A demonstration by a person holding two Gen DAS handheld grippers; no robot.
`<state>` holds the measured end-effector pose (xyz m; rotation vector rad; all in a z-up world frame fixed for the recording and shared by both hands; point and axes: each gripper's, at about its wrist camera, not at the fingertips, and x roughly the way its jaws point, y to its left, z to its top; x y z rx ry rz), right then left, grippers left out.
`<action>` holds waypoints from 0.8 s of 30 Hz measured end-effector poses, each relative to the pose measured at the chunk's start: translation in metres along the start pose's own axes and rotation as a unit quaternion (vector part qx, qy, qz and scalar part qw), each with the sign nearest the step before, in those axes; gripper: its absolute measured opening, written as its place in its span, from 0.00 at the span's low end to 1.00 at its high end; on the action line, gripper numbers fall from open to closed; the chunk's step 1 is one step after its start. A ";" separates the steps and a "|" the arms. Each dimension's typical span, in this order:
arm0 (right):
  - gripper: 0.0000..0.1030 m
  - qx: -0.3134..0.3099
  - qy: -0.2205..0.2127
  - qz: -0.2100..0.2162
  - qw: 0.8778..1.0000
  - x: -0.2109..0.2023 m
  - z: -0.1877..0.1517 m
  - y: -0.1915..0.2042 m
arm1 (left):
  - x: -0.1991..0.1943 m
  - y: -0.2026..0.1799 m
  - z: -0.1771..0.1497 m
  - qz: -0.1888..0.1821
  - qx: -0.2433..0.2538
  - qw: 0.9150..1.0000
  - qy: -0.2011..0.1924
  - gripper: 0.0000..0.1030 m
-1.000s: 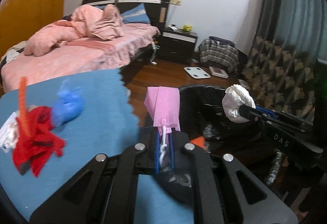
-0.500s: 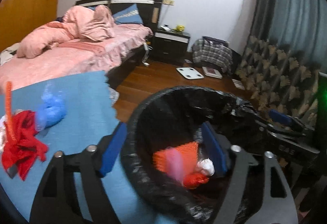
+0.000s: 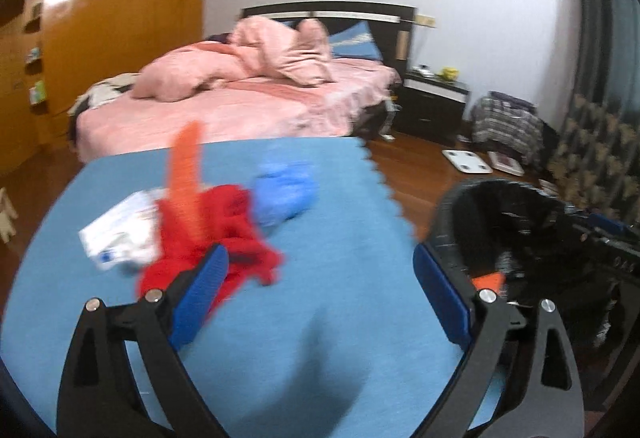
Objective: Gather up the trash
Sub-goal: 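Reach the right tool to the blue plastic bag and grasp it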
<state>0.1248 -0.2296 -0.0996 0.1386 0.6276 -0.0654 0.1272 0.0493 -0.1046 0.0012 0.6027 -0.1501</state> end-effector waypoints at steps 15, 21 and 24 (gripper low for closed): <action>0.94 -0.065 0.004 0.082 0.995 0.075 0.014 0.162 | 0.001 0.161 -0.001 0.145 -0.071 0.987 0.002 0.88; 0.94 -0.075 0.023 0.083 0.993 0.120 0.020 0.193 | 0.017 0.193 0.004 0.163 -0.078 0.984 0.010 0.88; 0.94 -0.086 0.027 0.083 0.992 0.134 0.022 0.203 | 0.024 0.199 0.003 0.165 -0.081 0.983 0.014 0.88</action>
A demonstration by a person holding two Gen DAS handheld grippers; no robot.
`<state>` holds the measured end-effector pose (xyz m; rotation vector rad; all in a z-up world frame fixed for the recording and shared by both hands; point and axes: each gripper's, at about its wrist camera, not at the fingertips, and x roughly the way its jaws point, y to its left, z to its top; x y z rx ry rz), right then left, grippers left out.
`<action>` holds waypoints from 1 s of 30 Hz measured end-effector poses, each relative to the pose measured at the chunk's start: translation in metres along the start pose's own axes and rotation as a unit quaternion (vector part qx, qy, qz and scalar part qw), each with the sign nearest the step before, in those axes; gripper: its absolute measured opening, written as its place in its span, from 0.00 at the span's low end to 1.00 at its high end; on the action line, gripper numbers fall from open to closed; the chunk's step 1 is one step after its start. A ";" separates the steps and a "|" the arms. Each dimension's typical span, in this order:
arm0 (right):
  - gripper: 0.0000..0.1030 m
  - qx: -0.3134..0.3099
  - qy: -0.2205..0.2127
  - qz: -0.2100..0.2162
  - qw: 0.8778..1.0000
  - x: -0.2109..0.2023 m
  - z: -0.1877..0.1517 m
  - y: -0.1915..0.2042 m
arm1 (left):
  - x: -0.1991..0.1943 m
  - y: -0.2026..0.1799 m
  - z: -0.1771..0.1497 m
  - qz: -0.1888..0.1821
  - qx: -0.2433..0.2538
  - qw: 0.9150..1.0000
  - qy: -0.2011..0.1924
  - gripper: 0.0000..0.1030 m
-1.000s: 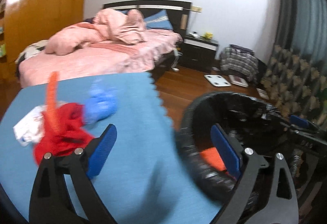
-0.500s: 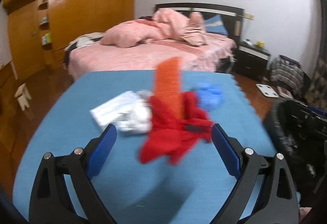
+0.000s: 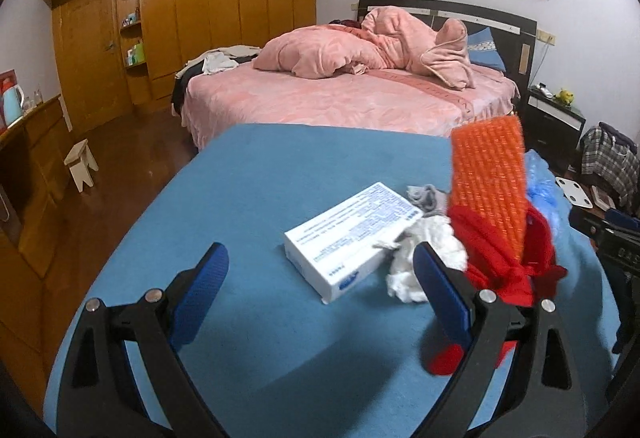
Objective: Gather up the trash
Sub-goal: 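Reach the right tool to the blue plastic bag and grasp it, then grasp the white box with the left tool while the right tool holds the blue bag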
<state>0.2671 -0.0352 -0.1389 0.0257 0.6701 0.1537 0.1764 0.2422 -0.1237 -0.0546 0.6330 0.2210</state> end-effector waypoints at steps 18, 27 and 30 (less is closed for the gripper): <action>0.47 -0.048 0.068 0.061 0.995 0.046 0.001 0.025 | 0.034 0.007 0.002 0.000 -0.013 0.999 0.034 0.81; 0.33 -0.034 0.044 0.062 0.997 0.032 0.002 0.024 | 0.050 -0.005 -0.003 -0.015 0.007 0.997 0.076 0.44; 0.33 -0.035 0.041 0.056 0.997 0.026 0.001 0.022 | 0.048 -0.006 -0.004 -0.027 0.008 0.997 0.074 0.42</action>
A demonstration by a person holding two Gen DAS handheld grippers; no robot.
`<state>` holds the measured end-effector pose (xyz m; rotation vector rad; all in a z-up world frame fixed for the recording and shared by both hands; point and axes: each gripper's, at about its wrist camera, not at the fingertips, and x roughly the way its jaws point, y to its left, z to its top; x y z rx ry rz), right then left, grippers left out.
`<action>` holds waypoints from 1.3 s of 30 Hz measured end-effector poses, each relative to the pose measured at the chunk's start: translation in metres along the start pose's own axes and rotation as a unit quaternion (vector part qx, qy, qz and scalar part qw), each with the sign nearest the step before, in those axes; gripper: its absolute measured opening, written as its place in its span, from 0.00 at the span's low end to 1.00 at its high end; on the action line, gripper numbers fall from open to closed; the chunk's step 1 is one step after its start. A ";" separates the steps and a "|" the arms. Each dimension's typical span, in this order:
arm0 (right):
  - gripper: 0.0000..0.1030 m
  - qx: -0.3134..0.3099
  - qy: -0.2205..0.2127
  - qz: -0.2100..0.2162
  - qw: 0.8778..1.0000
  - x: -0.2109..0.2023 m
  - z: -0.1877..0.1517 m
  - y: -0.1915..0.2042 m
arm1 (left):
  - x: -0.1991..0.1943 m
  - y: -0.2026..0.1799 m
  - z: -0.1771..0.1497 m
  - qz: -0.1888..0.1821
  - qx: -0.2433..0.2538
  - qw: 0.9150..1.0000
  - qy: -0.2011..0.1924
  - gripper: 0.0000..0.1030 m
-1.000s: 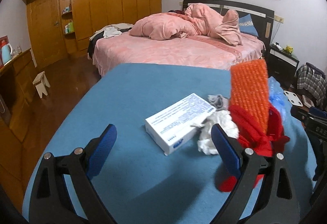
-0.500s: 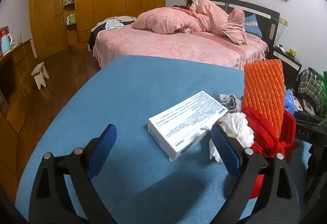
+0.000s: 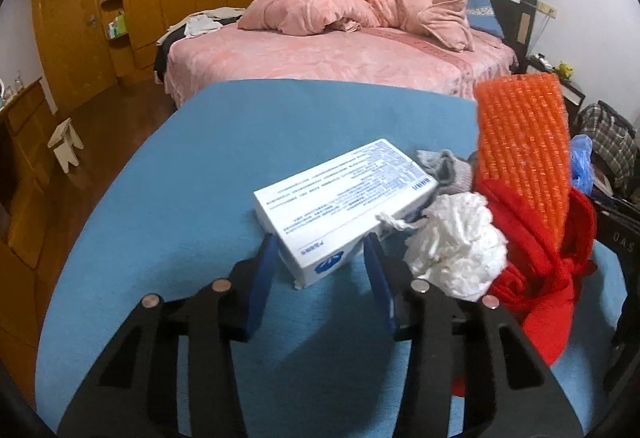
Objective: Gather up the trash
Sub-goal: 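Grasp the white box with the left tool while the right tool holds the blue bag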
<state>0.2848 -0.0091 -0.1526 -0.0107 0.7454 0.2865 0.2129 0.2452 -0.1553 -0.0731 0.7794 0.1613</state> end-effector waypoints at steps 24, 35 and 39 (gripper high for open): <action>0.33 0.027 0.000 -0.017 0.999 -0.015 -0.012 -0.018 | 0.022 0.015 0.010 -0.046 0.004 0.999 0.024 0.75; 0.33 0.028 0.001 -0.020 0.999 -0.015 -0.013 -0.018 | 0.006 0.008 -0.006 -0.084 0.008 0.996 0.020 0.52; 0.33 0.028 0.001 -0.020 0.999 -0.016 -0.014 -0.018 | 0.008 0.015 -0.002 -0.061 -0.001 0.998 0.015 0.69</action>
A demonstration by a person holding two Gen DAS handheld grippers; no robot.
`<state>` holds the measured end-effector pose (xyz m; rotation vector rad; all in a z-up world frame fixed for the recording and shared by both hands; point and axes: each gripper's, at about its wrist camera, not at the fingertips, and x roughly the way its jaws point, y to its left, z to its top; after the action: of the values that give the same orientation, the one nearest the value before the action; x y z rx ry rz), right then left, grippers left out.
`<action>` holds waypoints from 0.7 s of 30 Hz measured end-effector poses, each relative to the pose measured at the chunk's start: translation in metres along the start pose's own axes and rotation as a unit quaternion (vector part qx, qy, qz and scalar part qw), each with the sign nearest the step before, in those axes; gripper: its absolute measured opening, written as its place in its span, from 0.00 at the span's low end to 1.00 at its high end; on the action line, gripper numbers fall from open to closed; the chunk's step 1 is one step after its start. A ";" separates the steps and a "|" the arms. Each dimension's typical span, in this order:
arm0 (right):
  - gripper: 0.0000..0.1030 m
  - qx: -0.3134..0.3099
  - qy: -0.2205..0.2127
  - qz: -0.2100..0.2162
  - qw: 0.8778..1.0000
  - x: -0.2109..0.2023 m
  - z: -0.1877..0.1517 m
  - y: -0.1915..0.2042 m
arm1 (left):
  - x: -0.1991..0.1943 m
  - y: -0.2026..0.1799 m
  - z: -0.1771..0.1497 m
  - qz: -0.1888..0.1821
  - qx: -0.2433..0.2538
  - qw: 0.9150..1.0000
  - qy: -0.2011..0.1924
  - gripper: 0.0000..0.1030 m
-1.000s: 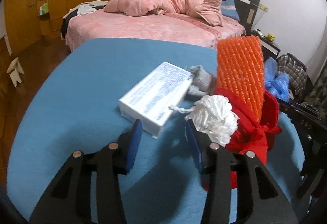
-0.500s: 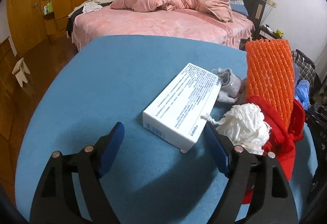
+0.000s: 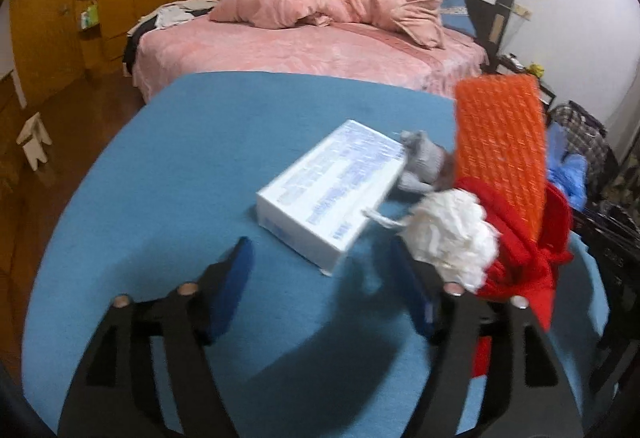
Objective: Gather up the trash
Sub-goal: 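Grasp the white box with the left tool while the right tool holds the blue bag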
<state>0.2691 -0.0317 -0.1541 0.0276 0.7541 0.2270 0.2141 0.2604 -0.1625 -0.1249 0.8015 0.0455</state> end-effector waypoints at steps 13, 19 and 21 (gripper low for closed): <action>0.33 0.008 0.013 -0.001 1.000 0.007 -0.003 -0.003 | 0.025 0.019 0.026 -0.015 -0.004 1.000 0.017 0.86; 0.33 0.008 0.013 -0.001 1.000 0.007 -0.003 -0.003 | 0.031 0.015 0.035 -0.037 0.016 0.999 0.016 0.88; 0.33 0.008 0.013 -0.001 1.000 0.008 -0.003 -0.003 | 0.036 0.013 0.036 -0.050 0.020 0.998 0.025 0.87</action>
<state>0.2732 -0.0332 -0.1616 0.0392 0.7823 0.2197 0.2638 0.2776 -0.1653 -0.1289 0.8452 -0.0674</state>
